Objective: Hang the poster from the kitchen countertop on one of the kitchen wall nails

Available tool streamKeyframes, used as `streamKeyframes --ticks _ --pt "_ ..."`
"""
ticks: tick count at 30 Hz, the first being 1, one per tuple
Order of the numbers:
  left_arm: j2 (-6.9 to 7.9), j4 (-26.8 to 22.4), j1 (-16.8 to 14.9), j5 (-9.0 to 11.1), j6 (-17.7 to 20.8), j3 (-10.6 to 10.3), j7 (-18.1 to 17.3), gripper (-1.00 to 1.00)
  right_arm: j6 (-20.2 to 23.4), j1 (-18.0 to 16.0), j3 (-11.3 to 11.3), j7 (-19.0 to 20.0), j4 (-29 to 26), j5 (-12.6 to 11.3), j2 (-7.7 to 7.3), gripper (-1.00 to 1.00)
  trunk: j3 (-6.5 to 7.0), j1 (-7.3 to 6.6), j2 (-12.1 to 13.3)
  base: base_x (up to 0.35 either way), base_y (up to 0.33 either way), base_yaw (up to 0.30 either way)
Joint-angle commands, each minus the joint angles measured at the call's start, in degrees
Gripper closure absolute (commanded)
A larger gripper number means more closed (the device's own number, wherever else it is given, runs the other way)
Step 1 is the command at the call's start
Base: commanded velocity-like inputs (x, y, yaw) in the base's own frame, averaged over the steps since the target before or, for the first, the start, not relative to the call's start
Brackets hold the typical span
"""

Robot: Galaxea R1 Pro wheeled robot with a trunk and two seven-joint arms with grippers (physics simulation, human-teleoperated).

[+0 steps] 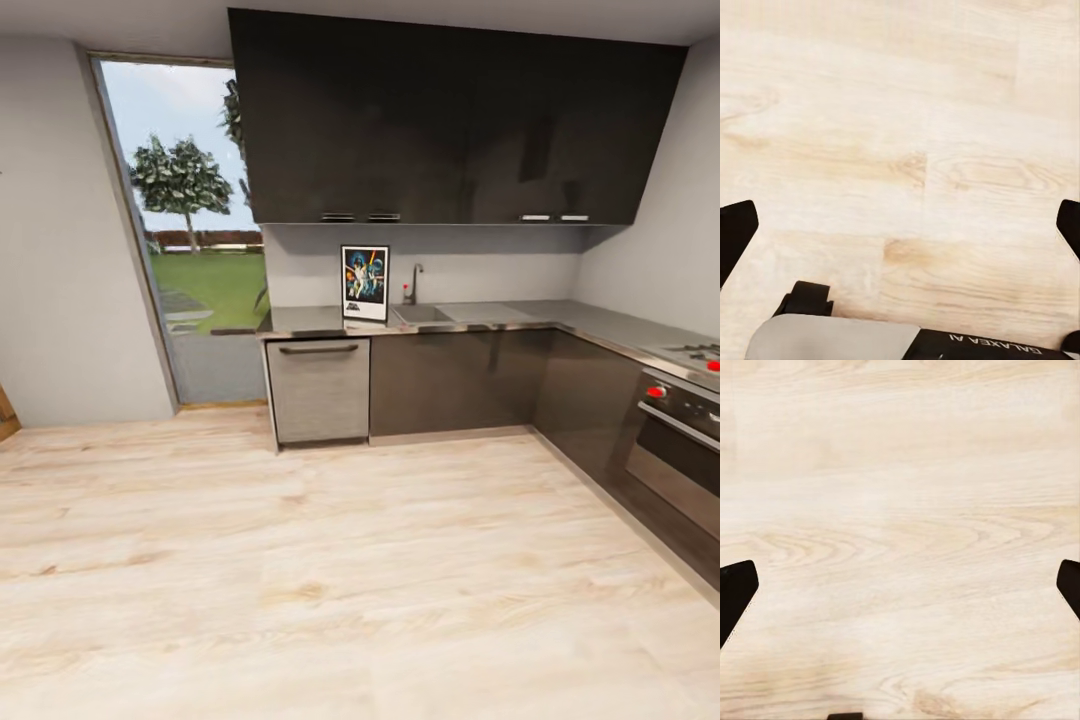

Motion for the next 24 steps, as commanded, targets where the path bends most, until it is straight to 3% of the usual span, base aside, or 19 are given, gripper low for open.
streamKeyframes --ticks 1,24 --pt "-0.04 -0.1 0.0 0.4 0.1 0.1 0.0 -1.0 -0.2 0.0 0.0 0.0 0.0 0.0 0.0 -1.0 -0.05 0.03 0.0 0.327 0.0 0.0" --pt "-0.04 -0.1 0.0 0.4 0.1 0.2 0.0 -1.0 -0.2 0.0 0.0 0.0 0.0 0.0 0.0 -1.0 -0.05 0.03 0.0 0.327 0.0 0.0"
